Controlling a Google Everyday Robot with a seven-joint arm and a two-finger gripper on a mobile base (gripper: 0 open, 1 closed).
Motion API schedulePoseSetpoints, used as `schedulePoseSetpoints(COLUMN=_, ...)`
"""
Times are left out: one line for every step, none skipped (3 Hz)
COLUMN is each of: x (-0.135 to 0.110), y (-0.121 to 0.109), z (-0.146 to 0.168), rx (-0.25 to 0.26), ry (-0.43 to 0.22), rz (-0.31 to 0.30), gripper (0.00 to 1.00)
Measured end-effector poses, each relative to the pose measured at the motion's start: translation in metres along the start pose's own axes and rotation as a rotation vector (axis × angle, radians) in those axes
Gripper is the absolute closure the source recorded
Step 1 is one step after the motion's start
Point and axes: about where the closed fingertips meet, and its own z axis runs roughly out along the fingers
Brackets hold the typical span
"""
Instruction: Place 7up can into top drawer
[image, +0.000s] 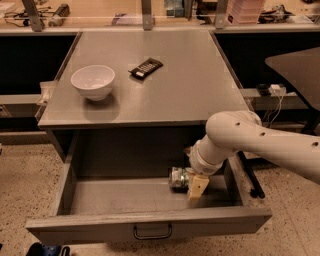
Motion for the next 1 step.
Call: schedulePoseSetpoints(x=0.0000, y=0.0000, z=0.0000, rx=0.000, ry=0.000, rz=0.000, gripper=0.00)
